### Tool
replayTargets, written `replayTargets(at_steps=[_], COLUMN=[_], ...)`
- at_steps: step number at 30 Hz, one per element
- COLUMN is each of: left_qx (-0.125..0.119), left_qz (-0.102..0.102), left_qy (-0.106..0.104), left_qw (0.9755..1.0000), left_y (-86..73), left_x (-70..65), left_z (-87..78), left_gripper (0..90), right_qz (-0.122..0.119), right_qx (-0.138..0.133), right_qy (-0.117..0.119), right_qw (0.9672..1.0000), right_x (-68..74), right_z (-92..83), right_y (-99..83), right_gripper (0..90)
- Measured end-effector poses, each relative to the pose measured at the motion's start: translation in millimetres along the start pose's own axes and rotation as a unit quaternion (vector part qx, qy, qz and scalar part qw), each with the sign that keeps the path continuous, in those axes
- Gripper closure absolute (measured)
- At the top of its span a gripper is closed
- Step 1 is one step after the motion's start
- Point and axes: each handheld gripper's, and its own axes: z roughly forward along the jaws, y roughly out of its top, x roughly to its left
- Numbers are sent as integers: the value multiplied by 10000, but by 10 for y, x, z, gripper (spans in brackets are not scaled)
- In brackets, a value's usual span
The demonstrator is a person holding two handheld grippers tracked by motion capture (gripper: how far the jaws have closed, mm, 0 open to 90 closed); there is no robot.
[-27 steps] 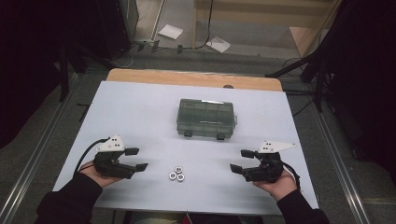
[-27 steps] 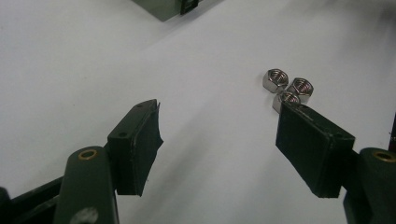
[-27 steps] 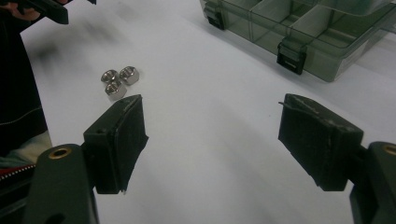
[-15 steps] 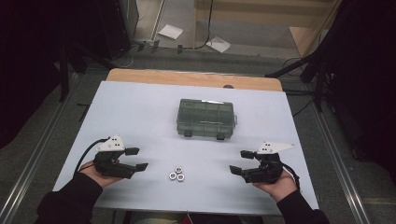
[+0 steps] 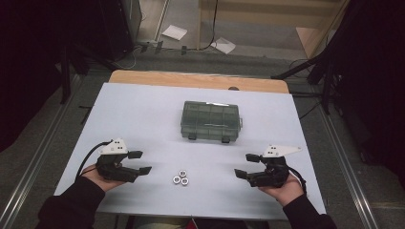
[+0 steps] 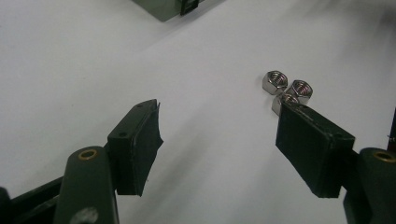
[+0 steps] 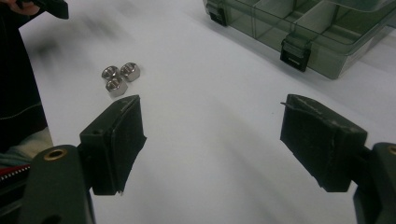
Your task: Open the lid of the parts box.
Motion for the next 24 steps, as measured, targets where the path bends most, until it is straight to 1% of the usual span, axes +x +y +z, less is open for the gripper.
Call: replayTargets(at_steps=[5,16,24], left_qx=[2,4,-1], left_qz=[-3,-12,-26], left_qy=[11,22,8], left_qw=[10000,10000,10000], left_y=[0,5,15], left_x=[1,-3,-3], left_z=[-2,-2,11], left_gripper=[297,297,297], right_qz=[-9,22,54], right_qx=[-12,4,17], right_qy=[-35,-9,-68], right_qw=[10000,10000,10000], right_x=[-5,3,0], right_z=[-2,1,1], right_y=[1,1,1], right_gripper=[230,234,241])
